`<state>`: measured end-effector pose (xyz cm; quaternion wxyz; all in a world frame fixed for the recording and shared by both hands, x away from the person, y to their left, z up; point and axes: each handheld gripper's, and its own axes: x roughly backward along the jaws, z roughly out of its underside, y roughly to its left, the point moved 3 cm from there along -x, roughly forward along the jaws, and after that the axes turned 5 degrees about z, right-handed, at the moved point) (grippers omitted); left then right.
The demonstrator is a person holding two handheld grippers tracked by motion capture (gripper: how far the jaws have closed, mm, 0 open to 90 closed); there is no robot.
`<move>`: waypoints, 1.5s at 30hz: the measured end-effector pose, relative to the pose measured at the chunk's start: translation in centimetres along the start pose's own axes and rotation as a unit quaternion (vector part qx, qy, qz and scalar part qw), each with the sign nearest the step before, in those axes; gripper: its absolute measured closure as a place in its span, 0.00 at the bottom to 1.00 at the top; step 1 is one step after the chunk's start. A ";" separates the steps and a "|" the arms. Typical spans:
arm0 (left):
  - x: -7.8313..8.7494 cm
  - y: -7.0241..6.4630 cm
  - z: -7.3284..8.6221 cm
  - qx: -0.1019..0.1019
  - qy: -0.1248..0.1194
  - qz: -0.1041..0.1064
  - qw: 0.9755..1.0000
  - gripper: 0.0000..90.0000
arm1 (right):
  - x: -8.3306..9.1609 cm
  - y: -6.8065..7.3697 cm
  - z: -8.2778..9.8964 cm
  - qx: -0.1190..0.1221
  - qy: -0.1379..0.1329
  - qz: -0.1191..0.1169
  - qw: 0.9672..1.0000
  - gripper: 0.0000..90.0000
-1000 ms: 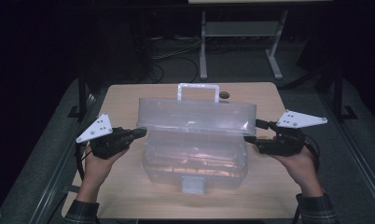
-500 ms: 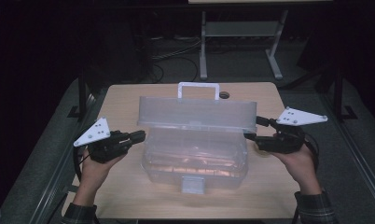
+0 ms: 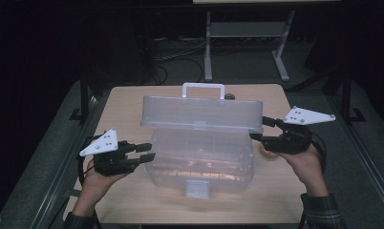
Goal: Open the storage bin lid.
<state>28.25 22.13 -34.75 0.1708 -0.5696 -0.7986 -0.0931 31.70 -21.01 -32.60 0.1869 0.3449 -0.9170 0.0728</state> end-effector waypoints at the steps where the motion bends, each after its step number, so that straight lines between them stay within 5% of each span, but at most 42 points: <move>1: -0.1 0.0 0.0 -0.001 0.004 0.003 1.000 0.65 | 0.0 0.0 0.0 0.000 0.000 0.001 1.000 0.41; 10: -1.0 -1.0 -0.2 -0.016 0.024 0.026 0.999 0.54 | -0.1 0.0 -0.1 0.000 0.005 0.000 1.000 0.41; 24: -1.1 -2.4 -1.1 -0.030 0.013 0.056 0.998 0.53 | -0.2 -0.3 -0.4 -0.002 0.004 0.001 1.000 0.41; 38: -3.2 -3.7 -0.3 -0.034 0.043 0.087 0.995 0.53 | -0.3 -0.6 -0.7 -0.004 0.005 0.000 1.000 0.41; 45: -5.3 -4.1 0.7 -0.041 0.084 0.104 0.990 0.55 | -0.3 -0.6 -0.7 -0.006 0.006 -0.002 1.000 0.40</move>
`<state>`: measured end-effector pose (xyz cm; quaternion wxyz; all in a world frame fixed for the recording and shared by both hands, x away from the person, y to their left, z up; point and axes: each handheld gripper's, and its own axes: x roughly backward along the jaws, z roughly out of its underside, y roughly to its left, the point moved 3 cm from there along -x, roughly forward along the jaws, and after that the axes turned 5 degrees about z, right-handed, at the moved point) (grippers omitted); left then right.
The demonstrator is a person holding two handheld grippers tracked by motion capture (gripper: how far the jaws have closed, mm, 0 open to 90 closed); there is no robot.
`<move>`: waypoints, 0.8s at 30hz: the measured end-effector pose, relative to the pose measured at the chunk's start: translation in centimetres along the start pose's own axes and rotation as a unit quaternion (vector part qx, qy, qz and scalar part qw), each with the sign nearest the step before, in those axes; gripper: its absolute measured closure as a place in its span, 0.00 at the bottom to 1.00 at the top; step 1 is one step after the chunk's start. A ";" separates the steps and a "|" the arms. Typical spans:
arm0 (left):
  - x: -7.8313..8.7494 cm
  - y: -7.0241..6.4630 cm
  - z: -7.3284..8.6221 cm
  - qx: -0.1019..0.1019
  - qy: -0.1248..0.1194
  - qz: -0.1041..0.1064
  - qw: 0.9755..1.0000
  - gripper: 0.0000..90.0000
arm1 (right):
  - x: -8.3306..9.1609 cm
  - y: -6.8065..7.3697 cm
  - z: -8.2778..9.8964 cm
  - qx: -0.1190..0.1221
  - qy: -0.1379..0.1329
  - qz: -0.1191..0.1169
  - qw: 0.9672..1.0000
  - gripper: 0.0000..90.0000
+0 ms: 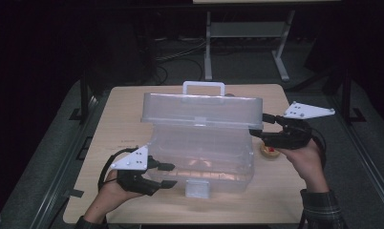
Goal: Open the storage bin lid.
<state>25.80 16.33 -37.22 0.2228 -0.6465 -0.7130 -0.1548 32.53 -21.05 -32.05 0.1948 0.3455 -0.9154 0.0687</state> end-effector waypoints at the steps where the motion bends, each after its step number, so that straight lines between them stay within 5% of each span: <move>1: -0.3 0.0 0.1 0.002 0.002 0.000 1.000 0.55 | 0.0 0.0 0.0 -0.001 0.000 -0.001 1.000 0.40; 16: -3.8 0.9 0.9 -0.007 0.064 -0.015 0.998 0.61 | 0.0 0.0 0.1 -0.002 0.001 -0.004 1.000 0.40; 24: -4.4 0.9 0.9 -0.004 0.074 -0.004 0.997 0.65 | 0.0 0.0 0.1 -0.002 0.001 -0.005 1.000 0.40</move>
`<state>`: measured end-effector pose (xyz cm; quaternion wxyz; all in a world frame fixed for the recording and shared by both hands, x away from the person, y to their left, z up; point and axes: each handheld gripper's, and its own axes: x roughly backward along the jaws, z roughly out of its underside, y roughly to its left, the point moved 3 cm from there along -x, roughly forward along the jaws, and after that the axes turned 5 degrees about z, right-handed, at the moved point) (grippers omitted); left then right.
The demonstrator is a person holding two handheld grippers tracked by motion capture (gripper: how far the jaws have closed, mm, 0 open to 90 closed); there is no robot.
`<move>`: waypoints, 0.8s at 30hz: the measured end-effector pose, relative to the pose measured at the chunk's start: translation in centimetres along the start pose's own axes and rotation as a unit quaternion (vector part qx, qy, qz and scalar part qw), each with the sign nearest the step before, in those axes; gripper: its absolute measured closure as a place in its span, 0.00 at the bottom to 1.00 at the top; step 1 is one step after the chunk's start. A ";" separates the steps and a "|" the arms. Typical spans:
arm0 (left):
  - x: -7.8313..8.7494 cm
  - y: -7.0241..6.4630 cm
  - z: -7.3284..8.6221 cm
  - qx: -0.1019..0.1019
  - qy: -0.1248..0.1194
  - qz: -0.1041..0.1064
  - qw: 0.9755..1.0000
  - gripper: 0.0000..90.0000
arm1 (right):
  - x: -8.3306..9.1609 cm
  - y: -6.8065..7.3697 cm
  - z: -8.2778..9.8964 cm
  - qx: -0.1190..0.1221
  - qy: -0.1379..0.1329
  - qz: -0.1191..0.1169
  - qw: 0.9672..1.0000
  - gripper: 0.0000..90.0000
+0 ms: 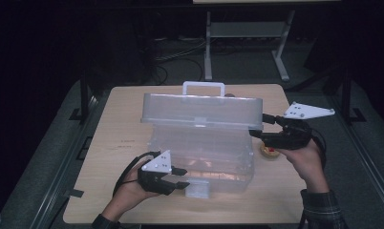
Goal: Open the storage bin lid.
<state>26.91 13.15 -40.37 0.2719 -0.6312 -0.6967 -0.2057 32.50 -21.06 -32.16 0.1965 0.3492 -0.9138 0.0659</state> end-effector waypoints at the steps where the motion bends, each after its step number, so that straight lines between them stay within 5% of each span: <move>1: -0.1 -0.1 0.0 0.001 -0.001 -0.001 1.000 0.65 | 0.0 0.0 0.0 0.000 0.000 0.000 1.000 0.40; 24: -0.8 -1.1 -0.8 -0.003 0.016 -0.002 1.000 0.77 | 0.0 -0.2 -0.2 -0.004 -0.002 0.011 1.000 0.43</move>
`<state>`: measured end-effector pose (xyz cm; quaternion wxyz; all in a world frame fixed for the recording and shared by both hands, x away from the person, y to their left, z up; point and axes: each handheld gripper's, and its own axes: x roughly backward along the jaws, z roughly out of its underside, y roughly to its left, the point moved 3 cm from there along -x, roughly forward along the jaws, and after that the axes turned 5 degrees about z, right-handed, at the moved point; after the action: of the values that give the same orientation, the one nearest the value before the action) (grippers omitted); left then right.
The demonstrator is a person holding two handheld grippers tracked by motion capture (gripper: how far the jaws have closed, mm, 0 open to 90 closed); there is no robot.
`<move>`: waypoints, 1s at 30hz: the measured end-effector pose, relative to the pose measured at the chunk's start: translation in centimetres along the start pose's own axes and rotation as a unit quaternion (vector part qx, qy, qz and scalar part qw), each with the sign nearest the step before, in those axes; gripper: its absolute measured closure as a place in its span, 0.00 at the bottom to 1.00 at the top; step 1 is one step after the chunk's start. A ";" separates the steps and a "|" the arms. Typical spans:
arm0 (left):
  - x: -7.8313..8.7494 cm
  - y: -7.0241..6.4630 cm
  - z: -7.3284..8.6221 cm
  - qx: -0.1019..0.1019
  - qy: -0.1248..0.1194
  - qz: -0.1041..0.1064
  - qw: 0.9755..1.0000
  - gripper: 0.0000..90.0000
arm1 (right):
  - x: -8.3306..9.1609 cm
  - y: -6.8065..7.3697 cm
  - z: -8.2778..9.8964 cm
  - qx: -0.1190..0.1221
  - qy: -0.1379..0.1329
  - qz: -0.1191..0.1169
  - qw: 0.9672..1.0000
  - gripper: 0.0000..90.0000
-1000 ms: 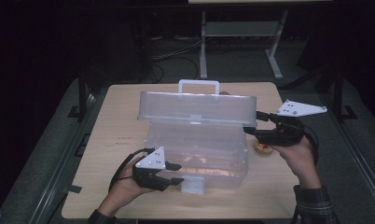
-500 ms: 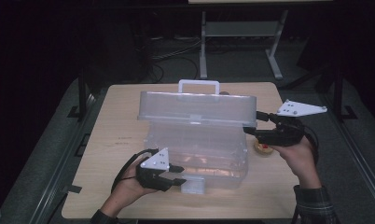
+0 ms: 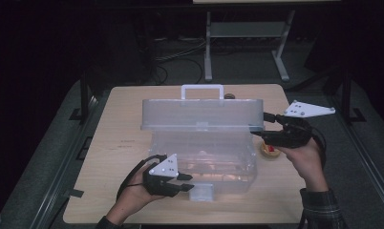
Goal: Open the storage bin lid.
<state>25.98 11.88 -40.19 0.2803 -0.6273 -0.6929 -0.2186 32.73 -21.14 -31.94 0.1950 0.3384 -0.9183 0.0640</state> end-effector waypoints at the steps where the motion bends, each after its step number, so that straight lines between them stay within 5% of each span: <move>1: 0.0 0.0 0.0 0.001 0.001 -0.001 1.000 0.77 | 0.0 0.0 0.0 0.001 0.001 0.001 1.000 0.43; 30: 0.1 0.2 0.2 0.006 0.004 -0.003 1.000 0.79 | -0.7 -1.0 -1.8 -0.008 -0.022 0.057 0.998 0.60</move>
<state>26.12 12.10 -40.29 0.2865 -0.6224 -0.6950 -0.2179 34.38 -21.03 -30.57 0.1730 0.2855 -0.9407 0.0604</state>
